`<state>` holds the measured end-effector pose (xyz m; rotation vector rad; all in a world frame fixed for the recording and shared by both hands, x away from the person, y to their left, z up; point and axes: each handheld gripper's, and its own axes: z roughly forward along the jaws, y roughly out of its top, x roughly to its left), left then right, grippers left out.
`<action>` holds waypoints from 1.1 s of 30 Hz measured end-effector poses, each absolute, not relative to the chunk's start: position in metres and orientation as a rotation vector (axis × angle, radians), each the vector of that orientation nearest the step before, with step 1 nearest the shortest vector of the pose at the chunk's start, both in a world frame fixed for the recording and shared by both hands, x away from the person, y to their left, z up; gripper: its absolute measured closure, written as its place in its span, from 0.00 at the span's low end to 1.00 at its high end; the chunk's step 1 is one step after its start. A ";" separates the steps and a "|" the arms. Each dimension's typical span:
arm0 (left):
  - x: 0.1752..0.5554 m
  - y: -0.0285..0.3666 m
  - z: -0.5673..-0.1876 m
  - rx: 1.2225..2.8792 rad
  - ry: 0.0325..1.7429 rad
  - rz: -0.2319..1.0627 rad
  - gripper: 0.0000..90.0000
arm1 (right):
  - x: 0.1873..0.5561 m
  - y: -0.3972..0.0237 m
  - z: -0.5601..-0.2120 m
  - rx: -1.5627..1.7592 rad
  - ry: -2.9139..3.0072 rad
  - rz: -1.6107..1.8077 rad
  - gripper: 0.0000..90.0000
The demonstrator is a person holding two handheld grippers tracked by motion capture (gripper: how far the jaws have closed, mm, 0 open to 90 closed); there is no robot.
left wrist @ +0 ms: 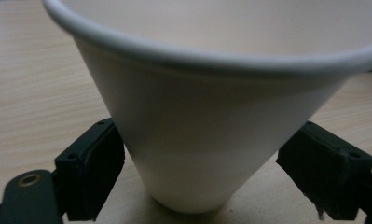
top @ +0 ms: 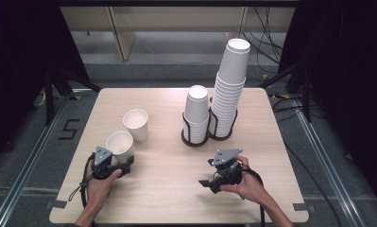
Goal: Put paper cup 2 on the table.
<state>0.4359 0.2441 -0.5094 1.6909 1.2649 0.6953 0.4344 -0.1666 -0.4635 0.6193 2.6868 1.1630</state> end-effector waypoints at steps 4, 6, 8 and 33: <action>0.435 0.248 -0.509 1.683 1.299 0.700 0.16 | 0.435 -0.168 -0.463 0.602 2.690 1.175 0.20; 0.434 0.249 -0.510 1.696 1.301 0.719 0.16 | 0.434 -0.169 -0.464 0.606 2.687 1.171 0.20; 0.435 0.252 -0.510 1.698 1.304 0.723 0.16 | 0.434 -0.169 -0.464 0.621 2.690 1.169 0.20; 0.397 0.247 -0.501 1.700 1.285 0.674 0.16 | 0.433 -0.177 -0.463 0.648 2.654 1.173 0.20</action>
